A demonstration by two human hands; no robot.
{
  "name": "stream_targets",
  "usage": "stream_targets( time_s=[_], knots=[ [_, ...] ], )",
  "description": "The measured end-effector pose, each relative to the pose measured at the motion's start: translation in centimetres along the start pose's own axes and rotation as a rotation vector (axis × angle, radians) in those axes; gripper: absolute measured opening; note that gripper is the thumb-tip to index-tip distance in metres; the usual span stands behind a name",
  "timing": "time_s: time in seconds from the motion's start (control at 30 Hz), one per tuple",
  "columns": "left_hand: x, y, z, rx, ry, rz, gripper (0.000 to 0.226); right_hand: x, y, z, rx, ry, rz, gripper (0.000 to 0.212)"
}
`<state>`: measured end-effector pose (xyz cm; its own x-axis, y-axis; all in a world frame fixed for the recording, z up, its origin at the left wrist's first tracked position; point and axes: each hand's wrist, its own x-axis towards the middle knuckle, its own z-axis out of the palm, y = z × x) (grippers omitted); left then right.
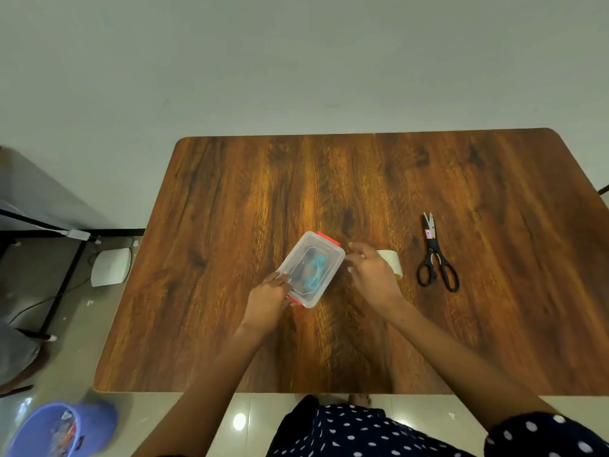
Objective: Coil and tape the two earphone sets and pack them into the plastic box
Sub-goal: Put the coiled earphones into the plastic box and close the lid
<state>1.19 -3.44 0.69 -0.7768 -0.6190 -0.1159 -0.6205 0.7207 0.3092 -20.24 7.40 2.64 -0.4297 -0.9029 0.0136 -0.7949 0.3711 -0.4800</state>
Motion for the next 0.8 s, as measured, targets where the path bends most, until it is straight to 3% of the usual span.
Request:
stream_targets(
  time_s=[0.07, 0.33, 0.47, 0.67, 0.8],
  knots=[
    [0.7, 1.4, 0.4, 0.033, 0.007, -0.060, 0.042, -0.2, 1.3, -1.3, -0.022, 0.000, -0.003, 0.031],
    [4.0, 5.1, 0.7, 0.076, 0.022, -0.171, 0.038, -1.0, 5.2, -4.1, -0.164, -0.123, -0.025, 0.063],
    [5.3, 5.8, 0.3, 0.058, -0.006, -0.220, 0.034, -0.9, 6.1, -4.1, -0.150, -0.127, 0.056, 0.058],
    [5.4, 5.9, 0.2, 0.035, -0.016, -0.232, 0.034, 0.1, 6.6, -4.0, 0.080, -0.041, 0.164, 0.050],
    [5.4, 5.8, 0.2, 0.033, -0.026, -0.223, 0.034, 0.3, 7.0, -3.2, 0.392, 0.107, 0.387, 0.038]
  ],
)
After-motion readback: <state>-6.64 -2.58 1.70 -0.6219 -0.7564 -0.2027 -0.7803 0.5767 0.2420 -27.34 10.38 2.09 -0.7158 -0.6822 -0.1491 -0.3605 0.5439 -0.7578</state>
